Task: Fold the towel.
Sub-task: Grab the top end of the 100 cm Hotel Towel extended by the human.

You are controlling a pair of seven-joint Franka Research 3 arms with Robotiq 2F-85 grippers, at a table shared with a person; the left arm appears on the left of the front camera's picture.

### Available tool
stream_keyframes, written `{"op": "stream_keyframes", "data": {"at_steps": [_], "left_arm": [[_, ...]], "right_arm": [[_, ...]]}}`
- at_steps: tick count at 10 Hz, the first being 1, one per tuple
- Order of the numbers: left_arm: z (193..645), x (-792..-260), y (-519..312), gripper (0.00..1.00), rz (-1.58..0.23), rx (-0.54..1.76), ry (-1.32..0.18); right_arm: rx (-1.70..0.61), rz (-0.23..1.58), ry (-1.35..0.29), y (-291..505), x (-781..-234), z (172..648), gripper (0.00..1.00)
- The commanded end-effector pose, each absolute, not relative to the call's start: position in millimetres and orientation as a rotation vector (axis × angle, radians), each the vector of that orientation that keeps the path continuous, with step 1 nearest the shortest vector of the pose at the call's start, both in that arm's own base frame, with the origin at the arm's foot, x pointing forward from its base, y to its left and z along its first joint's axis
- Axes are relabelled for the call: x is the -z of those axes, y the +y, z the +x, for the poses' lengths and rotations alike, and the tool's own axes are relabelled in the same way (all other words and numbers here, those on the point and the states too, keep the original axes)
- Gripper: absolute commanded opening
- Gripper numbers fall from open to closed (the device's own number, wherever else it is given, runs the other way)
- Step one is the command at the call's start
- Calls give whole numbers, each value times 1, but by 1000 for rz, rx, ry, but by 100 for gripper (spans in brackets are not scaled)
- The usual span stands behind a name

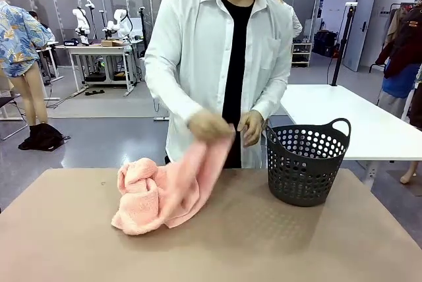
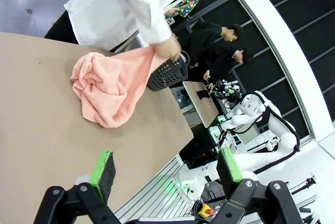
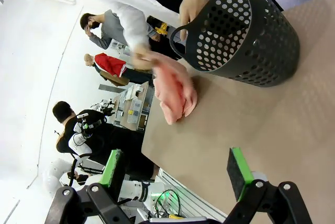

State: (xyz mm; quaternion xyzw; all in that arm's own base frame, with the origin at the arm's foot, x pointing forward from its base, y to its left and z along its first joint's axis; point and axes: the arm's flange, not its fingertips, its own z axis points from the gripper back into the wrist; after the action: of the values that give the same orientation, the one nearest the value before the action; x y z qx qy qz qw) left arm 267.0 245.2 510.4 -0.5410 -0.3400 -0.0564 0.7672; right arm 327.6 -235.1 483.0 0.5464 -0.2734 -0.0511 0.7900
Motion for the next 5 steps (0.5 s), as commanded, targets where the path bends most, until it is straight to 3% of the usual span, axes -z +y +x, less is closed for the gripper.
{"op": "stream_keyframes", "data": {"at_steps": [1,5], "left_arm": [[268,-512,247,100,-1190,134,-756],[268,-512,247,100,-1190,134,-756]], "right_arm": [[100,1182,-599,-236,-484,329,100],[100,1182,-599,-236,-484,329,100]]}}
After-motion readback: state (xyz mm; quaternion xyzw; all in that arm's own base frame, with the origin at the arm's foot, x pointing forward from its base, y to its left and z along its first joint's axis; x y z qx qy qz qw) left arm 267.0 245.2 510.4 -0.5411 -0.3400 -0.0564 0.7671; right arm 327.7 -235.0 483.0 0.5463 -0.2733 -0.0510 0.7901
